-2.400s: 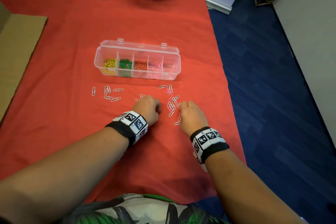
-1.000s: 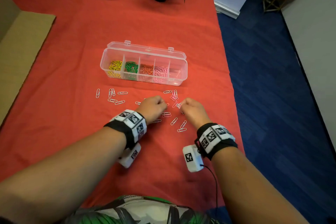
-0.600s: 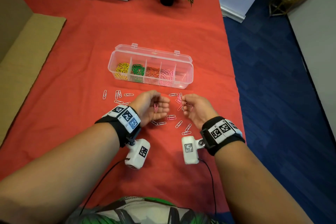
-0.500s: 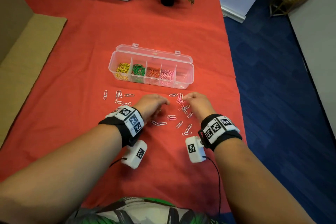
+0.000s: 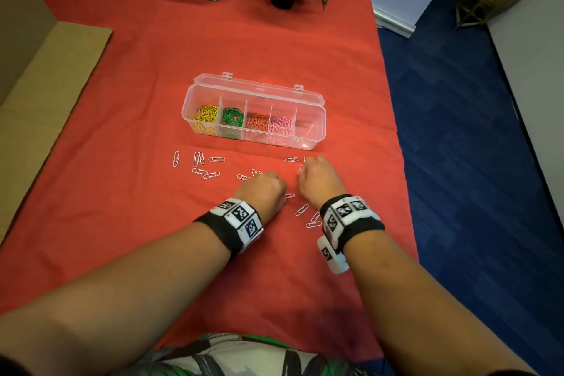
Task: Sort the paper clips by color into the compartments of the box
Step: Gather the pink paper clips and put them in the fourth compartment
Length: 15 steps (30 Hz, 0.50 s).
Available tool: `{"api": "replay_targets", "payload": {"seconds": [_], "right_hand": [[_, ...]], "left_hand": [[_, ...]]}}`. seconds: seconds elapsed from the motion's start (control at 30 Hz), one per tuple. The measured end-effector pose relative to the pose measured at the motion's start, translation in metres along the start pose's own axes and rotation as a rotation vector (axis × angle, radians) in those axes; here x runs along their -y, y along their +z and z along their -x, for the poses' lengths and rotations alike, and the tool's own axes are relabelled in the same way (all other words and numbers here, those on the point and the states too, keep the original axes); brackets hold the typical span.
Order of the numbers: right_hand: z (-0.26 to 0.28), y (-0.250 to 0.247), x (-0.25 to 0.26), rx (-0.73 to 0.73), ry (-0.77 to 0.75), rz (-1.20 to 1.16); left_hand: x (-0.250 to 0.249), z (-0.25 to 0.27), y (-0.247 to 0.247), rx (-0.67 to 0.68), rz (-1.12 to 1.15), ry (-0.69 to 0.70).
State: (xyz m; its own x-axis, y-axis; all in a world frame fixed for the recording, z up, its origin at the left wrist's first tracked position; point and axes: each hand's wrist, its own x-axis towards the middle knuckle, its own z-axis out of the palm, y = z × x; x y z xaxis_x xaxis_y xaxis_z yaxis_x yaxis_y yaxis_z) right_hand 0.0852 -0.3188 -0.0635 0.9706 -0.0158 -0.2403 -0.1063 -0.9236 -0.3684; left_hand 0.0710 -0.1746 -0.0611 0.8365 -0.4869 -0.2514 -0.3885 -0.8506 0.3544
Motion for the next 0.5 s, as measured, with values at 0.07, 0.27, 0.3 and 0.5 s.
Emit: {"api": "replay_targets", "payload": {"seconds": [0.07, 0.27, 0.3, 0.5], "right_hand": [[-0.001, -0.010, -0.004, 0.088, 0.119, -0.311], [0.020, -0.028, -0.014, 0.192, 0.476, -1.487], [0.024, -0.031, -0.016, 0.214, 0.466, -1.586], [0.023, -0.027, -0.017, 0.148, 0.542, -1.461]], "left_hand": [[0.005, -0.001, -0.003, -0.029, 0.107, -0.054], [0.013, -0.001, -0.018, 0.020, 0.820, -0.420], [0.012, -0.001, -0.021, 0.054, 0.998, -0.481], [0.003, 0.000, -0.040, 0.142, 1.572, -0.629]]}}
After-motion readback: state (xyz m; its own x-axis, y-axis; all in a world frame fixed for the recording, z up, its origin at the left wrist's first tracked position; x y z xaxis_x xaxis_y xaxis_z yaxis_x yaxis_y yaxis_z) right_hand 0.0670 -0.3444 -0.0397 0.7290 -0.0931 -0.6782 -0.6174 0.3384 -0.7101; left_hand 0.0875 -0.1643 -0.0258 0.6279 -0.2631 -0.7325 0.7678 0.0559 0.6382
